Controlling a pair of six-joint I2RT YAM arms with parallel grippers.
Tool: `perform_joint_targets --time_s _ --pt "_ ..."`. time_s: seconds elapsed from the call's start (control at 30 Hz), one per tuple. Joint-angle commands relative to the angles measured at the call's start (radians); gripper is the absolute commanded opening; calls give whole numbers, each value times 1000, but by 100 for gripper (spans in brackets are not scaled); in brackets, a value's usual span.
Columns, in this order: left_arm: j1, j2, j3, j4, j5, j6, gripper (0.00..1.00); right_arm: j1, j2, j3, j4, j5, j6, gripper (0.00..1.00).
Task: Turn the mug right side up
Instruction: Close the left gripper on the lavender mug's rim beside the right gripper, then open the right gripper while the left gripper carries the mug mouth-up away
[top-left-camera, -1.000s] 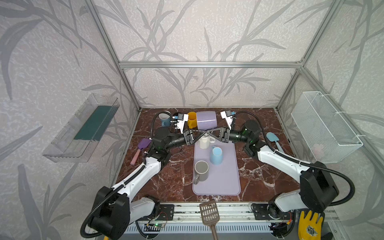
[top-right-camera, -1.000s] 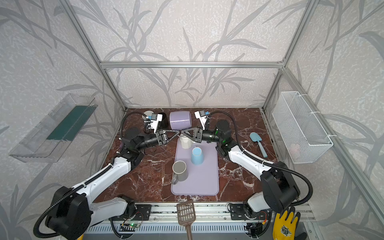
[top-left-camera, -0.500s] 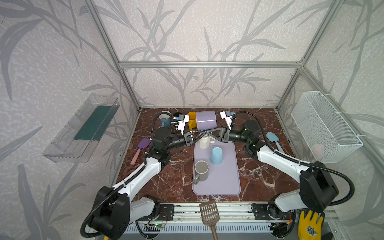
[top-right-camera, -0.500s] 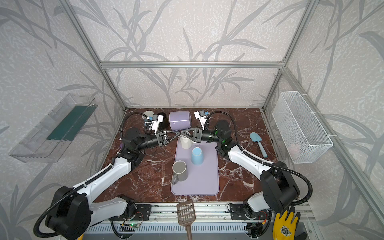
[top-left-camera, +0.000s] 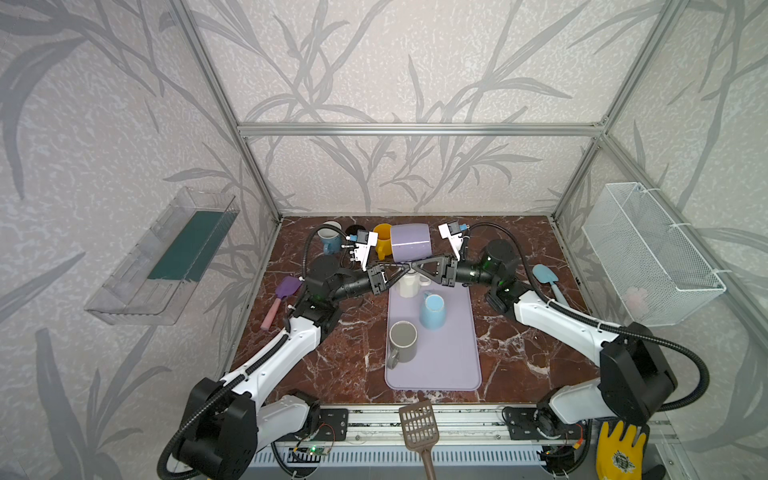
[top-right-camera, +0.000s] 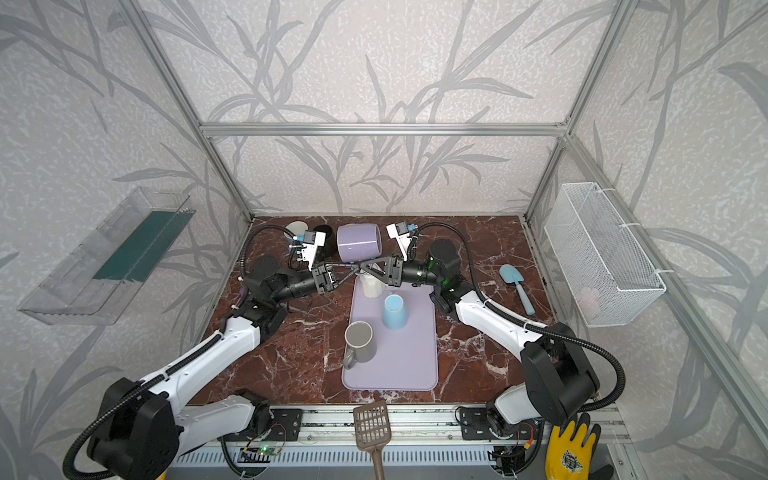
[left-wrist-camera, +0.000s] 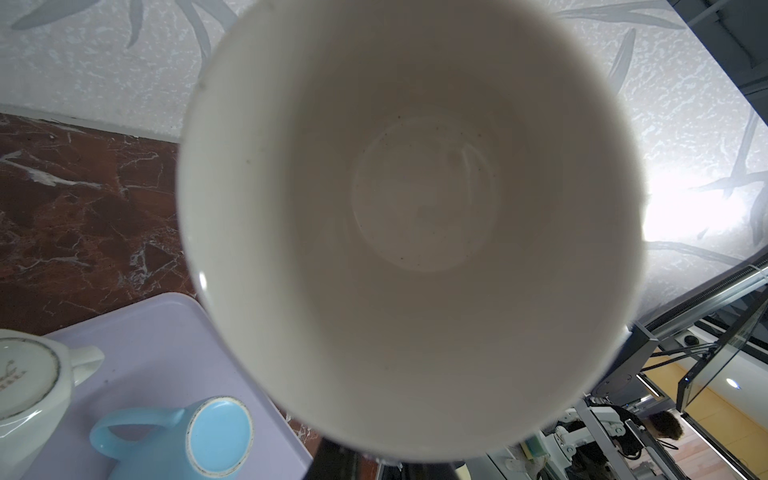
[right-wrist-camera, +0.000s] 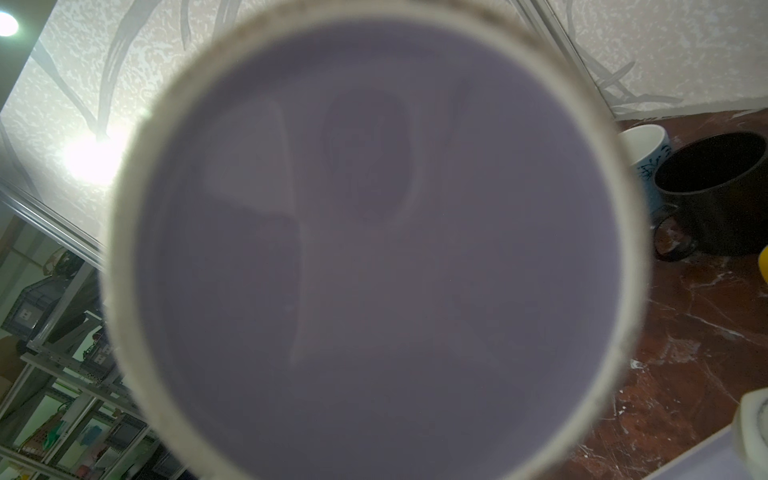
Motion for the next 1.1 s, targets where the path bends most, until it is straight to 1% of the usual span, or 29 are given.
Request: perform_joint_targets --time_s 0.0,0.03,0.17,0.27,0.37,0.5,0.53,0.67,0.8,0.93,1.07 --pt "2 -43 20 1 -6 21 0 7 -29 32 -29 3 -79 26" --pt "3 -46 22 -8 -10 26 0 7 -30 31 -38 1 -84 30" --pt "3 -58 30 -32 -22 39 0 7 -38 25 -70 4 -106 38" --pt "3 -64 36 -37 -25 41 0 7 -47 25 -101 10 -127 39" --pt "3 -68 45 -47 -29 48 0 7 -54 26 -142 14 -153 44" --pt "3 -77 70 -126 -48 88 0 7 -70 22 -209 20 -186 45" --pt "3 -80 80 -154 -57 99 0 5 -76 20 -228 21 -219 45" --pt "4 -83 120 -272 -85 155 0 1 -103 11 -311 43 -268 45" --pt "5 -82 150 -343 -107 189 0 -20 -127 11 -418 106 -312 45" --pt "6 -69 206 -453 -148 243 0 -41 -149 4 -494 158 -342 45" --pt "6 -37 289 -639 -229 312 0 -43 -174 3 -580 219 -390 45"
